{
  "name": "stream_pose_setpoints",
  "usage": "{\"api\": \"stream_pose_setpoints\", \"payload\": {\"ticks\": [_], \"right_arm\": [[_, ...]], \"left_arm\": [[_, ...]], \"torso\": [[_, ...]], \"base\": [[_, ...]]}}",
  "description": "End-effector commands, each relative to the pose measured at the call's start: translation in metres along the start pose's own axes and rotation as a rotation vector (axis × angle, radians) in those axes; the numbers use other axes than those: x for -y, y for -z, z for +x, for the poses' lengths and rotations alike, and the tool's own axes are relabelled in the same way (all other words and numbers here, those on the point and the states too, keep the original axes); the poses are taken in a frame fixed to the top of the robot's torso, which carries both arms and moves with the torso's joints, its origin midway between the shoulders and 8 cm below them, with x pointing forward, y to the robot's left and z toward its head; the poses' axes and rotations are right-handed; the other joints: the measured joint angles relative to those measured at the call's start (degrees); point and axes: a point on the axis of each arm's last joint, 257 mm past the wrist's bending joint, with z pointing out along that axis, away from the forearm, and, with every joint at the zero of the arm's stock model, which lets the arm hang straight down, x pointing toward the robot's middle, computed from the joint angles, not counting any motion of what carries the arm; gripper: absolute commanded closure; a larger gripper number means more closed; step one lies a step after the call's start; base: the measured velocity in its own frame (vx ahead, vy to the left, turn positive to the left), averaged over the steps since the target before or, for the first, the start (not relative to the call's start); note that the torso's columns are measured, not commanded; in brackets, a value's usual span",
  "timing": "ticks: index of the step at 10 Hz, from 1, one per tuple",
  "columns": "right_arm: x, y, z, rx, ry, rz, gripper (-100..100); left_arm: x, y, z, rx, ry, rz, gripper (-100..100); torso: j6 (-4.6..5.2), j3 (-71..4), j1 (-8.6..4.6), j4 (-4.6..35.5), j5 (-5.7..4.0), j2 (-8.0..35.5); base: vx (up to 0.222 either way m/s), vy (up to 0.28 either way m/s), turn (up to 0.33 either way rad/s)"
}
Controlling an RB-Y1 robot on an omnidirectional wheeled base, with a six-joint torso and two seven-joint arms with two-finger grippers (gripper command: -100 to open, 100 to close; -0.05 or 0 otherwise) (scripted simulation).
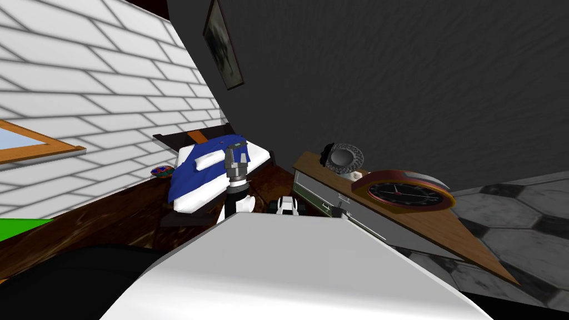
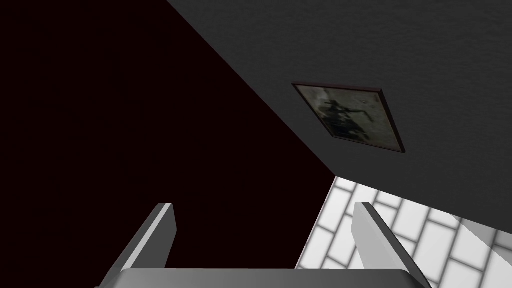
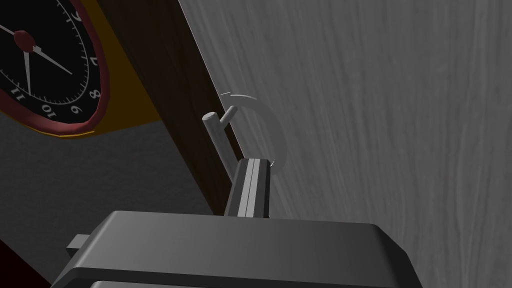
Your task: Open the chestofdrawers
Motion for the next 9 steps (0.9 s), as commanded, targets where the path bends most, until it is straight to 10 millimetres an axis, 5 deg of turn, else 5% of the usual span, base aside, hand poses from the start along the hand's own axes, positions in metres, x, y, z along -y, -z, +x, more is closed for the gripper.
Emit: {"api": "stream_pose_setpoints", "payload": {"ticks": [1, 6, 9], "right_arm": [[0.006, -0.021, 0.005, 0.008, -0.011, 0.001, -100], [0.014, -0.040, 0.009, 0.019, -0.021, 0.003, -100], [0.023, -0.072, 0.018, 0.014, -0.021, 0.005, -100]], "left_arm": [[0.000, 0.000, 0.000, 0.000, 0.000, 0.000, 0], [0.000, 0.000, 0.000, 0.000, 0.000, 0.000, 0], [0.000, 0.000, 0.000, 0.000, 0.000, 0.000, 0]], "torso": [[0.00, 0.02, -0.01, 0.01, -0.01, 0.02], [0.00, -0.06, -0.10, -0.03, -0.04, -0.10], [0.00, -0.09, -0.06, -0.04, -0.02, -0.16]], "base": [[-0.063, 0.025, 0.011], [-0.047, 0.015, 0.007], [0.009, 0.021, 0.021]]}}
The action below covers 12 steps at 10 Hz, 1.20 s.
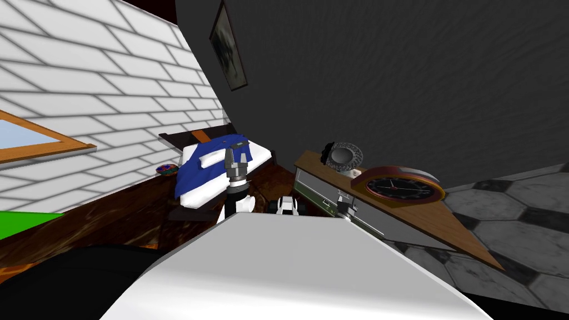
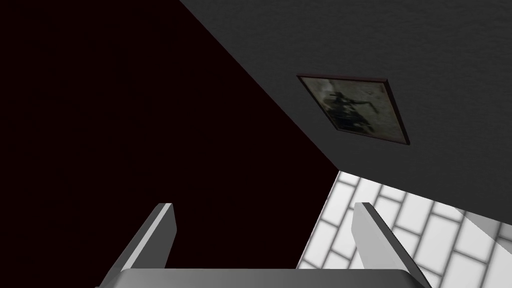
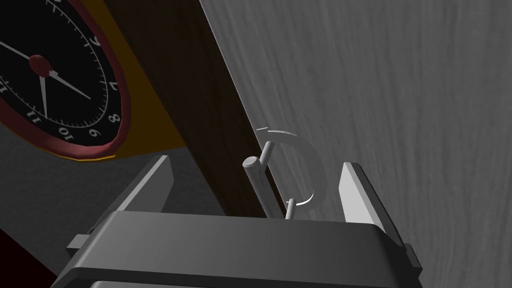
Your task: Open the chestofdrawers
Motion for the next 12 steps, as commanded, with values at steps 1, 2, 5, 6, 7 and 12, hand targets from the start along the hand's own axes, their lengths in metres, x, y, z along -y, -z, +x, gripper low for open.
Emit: {"api": "stream_pose_setpoints", "payload": {"ticks": [1, 2, 5, 6, 7, 12], "right_arm": [[0.003, -0.010, 0.002, -0.001, -0.001, 0.002, -100], [-0.001, 0.004, -0.001, 0.001, -0.001, -0.002, 100], [0.002, 0.002, -0.002, 0.010, -0.004, -0.006, 100], [0.004, 0.000, -0.001, 0.012, -0.004, -0.005, 100], [0.006, -0.003, 0.000, 0.015, -0.005, -0.005, 100], [0.009, 0.005, -0.001, 0.035, -0.010, -0.017, 100]], "left_arm": [[0.000, 0.000, 0.000, 0.000, 0.000, 0.000, 0], [0.000, 0.000, 0.000, 0.000, 0.000, 0.000, 0], [0.000, 0.000, 0.000, 0.000, 0.000, 0.000, 0], [0.000, 0.000, 0.000, 0.000, 0.000, 0.000, 0], [0.000, 0.000, 0.000, 0.000, 0.000, 0.000, 0], [0.000, 0.000, 0.000, 0.000, 0.000, 0.000, 0]], "torso": [[-0.01, 0.03, 0.00, 0.02, 0.00, 0.05], [0.01, 0.08, -0.05, 0.03, -0.02, 0.12], [0.08, 0.13, -0.09, 0.07, 0.01, 0.21], [0.15, 0.22, 0.16, 0.07, 0.05, 0.41], [0.11, 0.29, 0.29, 0.13, 0.09, 0.51], [0.07, 0.12, 0.26, 0.17, 0.24, 0.32]], "base": [[0.008, 0.011, 0.004], [-0.004, -0.012, -0.029], [-0.028, 0.018, -0.011], [-0.118, 0.143, -0.045], [-0.147, 0.143, -0.049], [-0.122, 0.113, -0.046]]}}
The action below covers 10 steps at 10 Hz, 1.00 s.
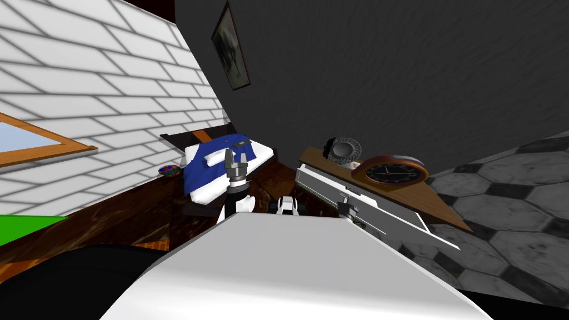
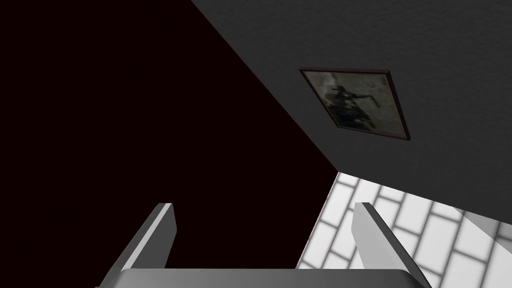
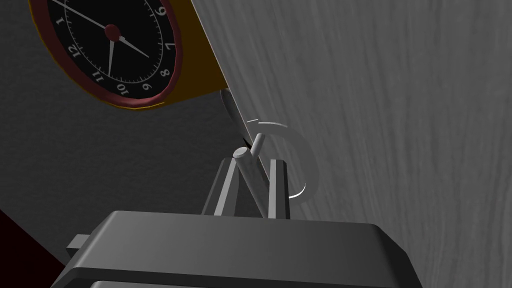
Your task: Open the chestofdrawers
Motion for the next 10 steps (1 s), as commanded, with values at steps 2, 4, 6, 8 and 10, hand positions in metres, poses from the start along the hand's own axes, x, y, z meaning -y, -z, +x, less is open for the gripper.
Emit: {"api": "stream_pose_setpoints", "payload": {"ticks": [2, 4, 6, 8, 10], "right_arm": [[0.001, 0.004, -0.002, 0.011, -0.005, -0.002, 100], [0.012, -0.020, 0.009, 0.009, -0.004, -0.013, -100], [0.021, -0.038, 0.015, 0.010, -0.006, -0.014, -100], [0.031, -0.056, 0.019, 0.013, -0.008, -0.016, -100], [0.042, -0.074, 0.022, 0.018, -0.011, -0.018, -100]], "left_arm": [[0.000, 0.000, 0.000, 0.000, 0.000, 0.000, 0], [0.000, 0.000, 0.000, 0.000, 0.000, 0.000, 0], [0.000, 0.000, 0.000, 0.000, 0.000, 0.000, 0], [0.000, 0.000, 0.000, 0.000, 0.000, 0.000, 0], [0.000, 0.000, 0.000, 0.000, 0.000, 0.000, 0]], "torso": [[0.06, 0.07, -0.08, 0.09, 0.10, 0.17], [-0.05, -0.18, -0.17, -0.07, -0.04, -0.32], [-0.09, -0.14, -0.19, -0.13, -0.16, -0.34], [-0.08, -0.07, -0.37, -0.12, -0.25, -0.24], [-0.07, -0.04, -0.32, -0.11, -0.24, -0.18]], "base": [[-0.125, 0.081, -0.031], [-0.048, 0.090, -0.019], [-0.036, 0.105, -0.015], [-0.035, 0.080, -0.013], [-0.038, 0.076, -0.009]]}}
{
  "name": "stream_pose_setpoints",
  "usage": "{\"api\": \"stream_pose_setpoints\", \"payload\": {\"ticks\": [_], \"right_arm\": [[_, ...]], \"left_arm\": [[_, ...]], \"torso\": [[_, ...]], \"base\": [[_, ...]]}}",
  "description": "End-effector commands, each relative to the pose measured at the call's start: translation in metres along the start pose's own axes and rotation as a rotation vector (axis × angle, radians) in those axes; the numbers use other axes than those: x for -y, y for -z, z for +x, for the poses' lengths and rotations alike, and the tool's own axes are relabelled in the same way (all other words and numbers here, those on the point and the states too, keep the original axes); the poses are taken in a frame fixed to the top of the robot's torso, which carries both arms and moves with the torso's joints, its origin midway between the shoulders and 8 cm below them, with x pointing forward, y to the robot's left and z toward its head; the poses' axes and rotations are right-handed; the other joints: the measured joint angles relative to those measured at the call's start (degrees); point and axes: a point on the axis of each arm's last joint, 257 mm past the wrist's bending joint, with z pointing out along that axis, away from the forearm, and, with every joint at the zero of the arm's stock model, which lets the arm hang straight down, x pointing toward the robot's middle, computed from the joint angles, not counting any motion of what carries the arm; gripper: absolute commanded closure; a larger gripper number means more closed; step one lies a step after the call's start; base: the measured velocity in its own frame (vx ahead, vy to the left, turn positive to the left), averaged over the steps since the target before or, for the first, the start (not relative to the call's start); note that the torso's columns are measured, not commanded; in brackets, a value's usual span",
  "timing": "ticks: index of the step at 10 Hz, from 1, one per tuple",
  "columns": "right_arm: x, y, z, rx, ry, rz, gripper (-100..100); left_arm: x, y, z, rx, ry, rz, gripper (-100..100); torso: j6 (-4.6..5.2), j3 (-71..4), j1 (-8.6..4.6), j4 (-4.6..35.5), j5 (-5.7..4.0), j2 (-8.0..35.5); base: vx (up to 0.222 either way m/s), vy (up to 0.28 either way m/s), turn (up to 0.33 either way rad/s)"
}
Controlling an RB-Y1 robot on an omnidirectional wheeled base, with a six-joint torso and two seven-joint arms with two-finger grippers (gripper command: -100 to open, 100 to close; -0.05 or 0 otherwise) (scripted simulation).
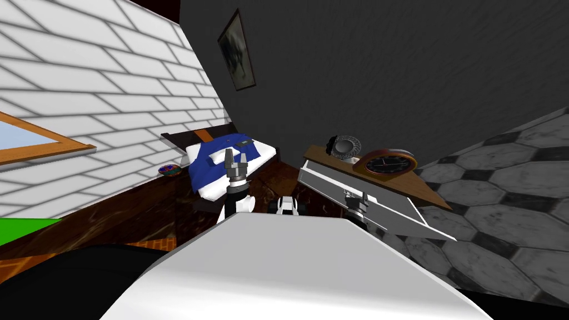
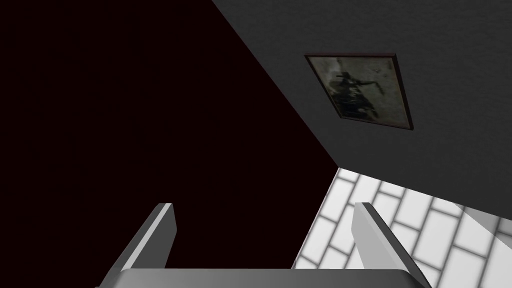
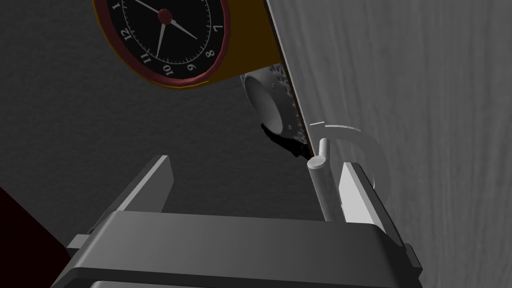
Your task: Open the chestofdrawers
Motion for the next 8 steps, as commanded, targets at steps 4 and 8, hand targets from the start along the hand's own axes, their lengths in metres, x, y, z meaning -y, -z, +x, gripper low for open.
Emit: {"api": "stream_pose_setpoints", "payload": {"ticks": [4, 8], "right_arm": [[0.005, -0.011, 0.006, -0.002, 0.003, -0.025, 0], [0.002, -0.008, 0.007, -0.005, 0.005, -0.035, 0]], "left_arm": [[0.000, 0.000, 0.000, 0.000, 0.000, 0.000, 0], [0.000, 0.000, 0.000, 0.000, 0.000, 0.000, 0]], "torso": [[-0.06, -0.01, 0.24, 0.12, 0.22, 0.05], [-0.01, -0.02, 0.11, 0.02, 0.07, -0.01]], "base": [[-0.010, 0.027, -0.011], [0.000, 0.000, 0.000]]}}
